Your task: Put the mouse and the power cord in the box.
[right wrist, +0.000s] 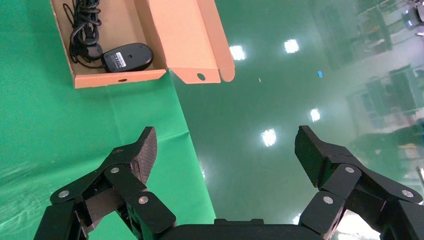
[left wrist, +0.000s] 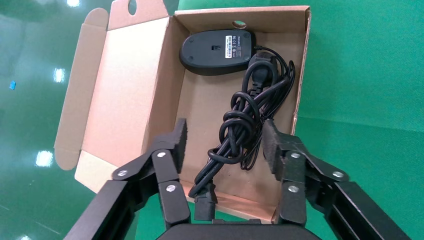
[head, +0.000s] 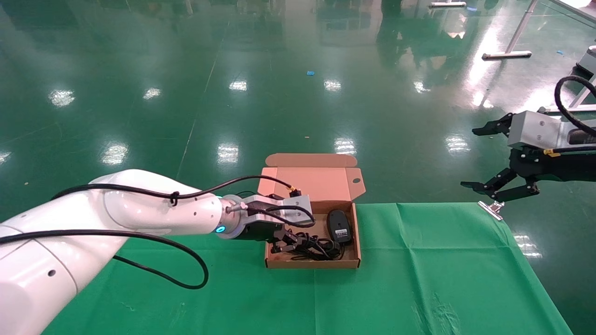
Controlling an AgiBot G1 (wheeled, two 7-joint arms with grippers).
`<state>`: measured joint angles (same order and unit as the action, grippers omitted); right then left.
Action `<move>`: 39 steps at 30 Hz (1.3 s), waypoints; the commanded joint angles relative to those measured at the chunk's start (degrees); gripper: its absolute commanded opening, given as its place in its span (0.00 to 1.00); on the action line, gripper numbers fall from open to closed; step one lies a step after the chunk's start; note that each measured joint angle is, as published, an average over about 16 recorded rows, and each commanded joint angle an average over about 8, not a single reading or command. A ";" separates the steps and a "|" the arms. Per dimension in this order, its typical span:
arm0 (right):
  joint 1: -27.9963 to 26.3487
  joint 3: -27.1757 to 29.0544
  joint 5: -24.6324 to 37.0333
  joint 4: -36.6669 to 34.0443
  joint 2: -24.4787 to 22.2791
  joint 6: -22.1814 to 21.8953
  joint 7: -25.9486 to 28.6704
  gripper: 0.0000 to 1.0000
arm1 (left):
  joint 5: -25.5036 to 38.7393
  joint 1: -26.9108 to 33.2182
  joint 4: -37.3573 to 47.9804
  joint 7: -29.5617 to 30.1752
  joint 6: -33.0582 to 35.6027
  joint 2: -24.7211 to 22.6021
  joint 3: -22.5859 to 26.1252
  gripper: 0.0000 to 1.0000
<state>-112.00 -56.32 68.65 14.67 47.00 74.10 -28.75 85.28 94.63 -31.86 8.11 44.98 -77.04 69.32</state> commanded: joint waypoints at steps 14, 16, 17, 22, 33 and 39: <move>10.81 8.63 -5.73 12.61 -2.56 2.48 8.45 1.00 | -9.60 -7.31 -9.20 0.55 9.03 9.28 -11.81 1.00; 12.52 10.00 -6.64 14.61 -2.97 2.87 9.80 1.00 | -11.08 -8.44 -10.62 0.64 10.42 10.72 -13.63 1.00; 13.39 10.70 -7.11 15.63 -3.17 3.07 10.48 1.00 | -11.84 -9.01 -11.35 0.68 11.13 11.45 -14.56 1.00; 17.69 14.13 -9.39 20.65 -4.19 4.06 13.85 1.00 | -15.56 -11.85 -14.93 0.91 14.62 15.05 -19.13 1.00; 27.21 21.74 -14.45 31.77 -6.46 6.25 21.31 1.00 | -23.81 -18.13 -22.86 1.43 22.34 23.04 -29.24 1.00; 32.38 25.87 -17.20 37.81 -7.69 7.44 25.36 1.00 | -28.29 -21.54 -27.17 1.70 26.54 27.37 -34.74 1.00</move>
<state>-79.63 -30.46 51.46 52.47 39.31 81.54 -3.40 57.00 73.09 -59.02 9.81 71.51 -49.68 34.60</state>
